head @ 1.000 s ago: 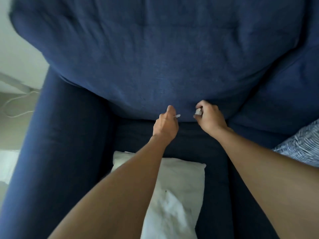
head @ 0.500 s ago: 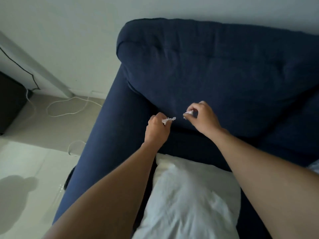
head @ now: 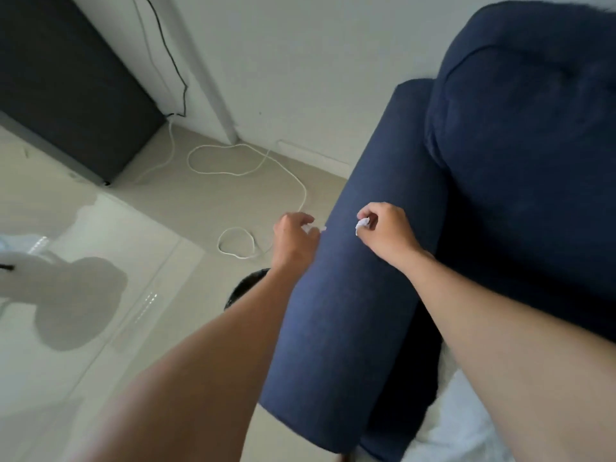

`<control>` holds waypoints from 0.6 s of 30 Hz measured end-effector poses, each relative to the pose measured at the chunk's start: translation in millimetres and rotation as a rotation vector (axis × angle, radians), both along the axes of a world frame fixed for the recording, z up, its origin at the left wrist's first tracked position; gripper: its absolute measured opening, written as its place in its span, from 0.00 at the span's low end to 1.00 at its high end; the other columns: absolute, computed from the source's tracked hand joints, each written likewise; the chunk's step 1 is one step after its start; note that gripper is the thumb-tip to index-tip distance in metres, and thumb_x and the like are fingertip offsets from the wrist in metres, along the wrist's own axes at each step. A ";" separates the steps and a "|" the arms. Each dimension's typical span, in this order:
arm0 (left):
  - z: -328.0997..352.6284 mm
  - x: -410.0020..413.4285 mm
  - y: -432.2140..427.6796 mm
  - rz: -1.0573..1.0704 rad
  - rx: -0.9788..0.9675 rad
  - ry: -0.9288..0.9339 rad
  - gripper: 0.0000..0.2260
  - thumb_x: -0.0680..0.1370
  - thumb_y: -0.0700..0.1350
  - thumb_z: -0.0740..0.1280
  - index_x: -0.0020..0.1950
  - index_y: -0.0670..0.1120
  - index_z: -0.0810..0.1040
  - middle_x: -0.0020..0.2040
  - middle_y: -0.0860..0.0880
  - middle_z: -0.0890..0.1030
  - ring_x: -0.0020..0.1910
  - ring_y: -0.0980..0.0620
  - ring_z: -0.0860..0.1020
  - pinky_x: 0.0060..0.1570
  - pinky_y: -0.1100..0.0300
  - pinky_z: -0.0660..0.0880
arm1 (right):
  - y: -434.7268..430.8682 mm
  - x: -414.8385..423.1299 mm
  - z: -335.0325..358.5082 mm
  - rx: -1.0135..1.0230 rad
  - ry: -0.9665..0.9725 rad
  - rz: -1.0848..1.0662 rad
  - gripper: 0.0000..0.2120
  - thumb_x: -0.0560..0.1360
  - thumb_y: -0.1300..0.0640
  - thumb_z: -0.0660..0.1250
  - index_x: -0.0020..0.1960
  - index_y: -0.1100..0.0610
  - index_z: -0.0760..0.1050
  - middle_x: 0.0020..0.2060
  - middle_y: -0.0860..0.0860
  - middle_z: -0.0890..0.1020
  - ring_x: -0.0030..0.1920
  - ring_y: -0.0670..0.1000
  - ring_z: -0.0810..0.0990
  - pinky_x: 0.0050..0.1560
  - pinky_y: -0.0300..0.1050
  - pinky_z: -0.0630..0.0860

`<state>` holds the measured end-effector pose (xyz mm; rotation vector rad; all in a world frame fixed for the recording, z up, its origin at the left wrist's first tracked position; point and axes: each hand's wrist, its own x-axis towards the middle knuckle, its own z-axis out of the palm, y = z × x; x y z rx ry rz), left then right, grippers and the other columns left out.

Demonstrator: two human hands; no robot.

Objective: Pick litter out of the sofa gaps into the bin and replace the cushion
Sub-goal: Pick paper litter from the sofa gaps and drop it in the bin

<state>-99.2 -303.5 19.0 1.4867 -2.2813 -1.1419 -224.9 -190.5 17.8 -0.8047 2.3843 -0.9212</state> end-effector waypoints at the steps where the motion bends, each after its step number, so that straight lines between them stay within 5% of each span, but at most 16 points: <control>1: -2.3 16.0 -14.8 0.028 0.001 -0.001 0.11 0.74 0.39 0.68 0.56 0.41 0.81 0.55 0.42 0.80 0.55 0.45 0.77 0.53 0.61 0.69 | -16.5 12.6 -0.9 0.005 0.000 0.023 0.06 0.73 0.61 0.65 0.47 0.57 0.79 0.44 0.53 0.83 0.43 0.54 0.81 0.46 0.48 0.81; 5: -10.1 70.2 -52.7 0.117 0.000 -0.007 0.13 0.74 0.38 0.69 0.58 0.43 0.80 0.58 0.44 0.78 0.56 0.45 0.77 0.58 0.55 0.74 | -70.4 59.1 -8.4 0.037 -0.006 0.136 0.07 0.75 0.62 0.64 0.50 0.59 0.79 0.46 0.55 0.82 0.45 0.54 0.81 0.46 0.46 0.79; 12: -40.4 153.4 -87.3 0.269 0.079 -0.110 0.06 0.72 0.41 0.70 0.48 0.42 0.83 0.48 0.45 0.83 0.48 0.46 0.80 0.45 0.62 0.71 | -131.7 132.3 -36.1 0.099 -0.054 0.277 0.05 0.73 0.64 0.65 0.44 0.61 0.80 0.44 0.56 0.83 0.43 0.54 0.80 0.41 0.39 0.73; 18: -67.8 189.7 -96.5 0.316 0.155 -0.160 0.06 0.72 0.41 0.69 0.47 0.42 0.82 0.48 0.44 0.82 0.48 0.45 0.79 0.45 0.60 0.72 | -149.7 170.8 -61.0 0.159 -0.085 0.327 0.05 0.72 0.64 0.65 0.43 0.60 0.80 0.43 0.55 0.82 0.40 0.51 0.77 0.39 0.37 0.69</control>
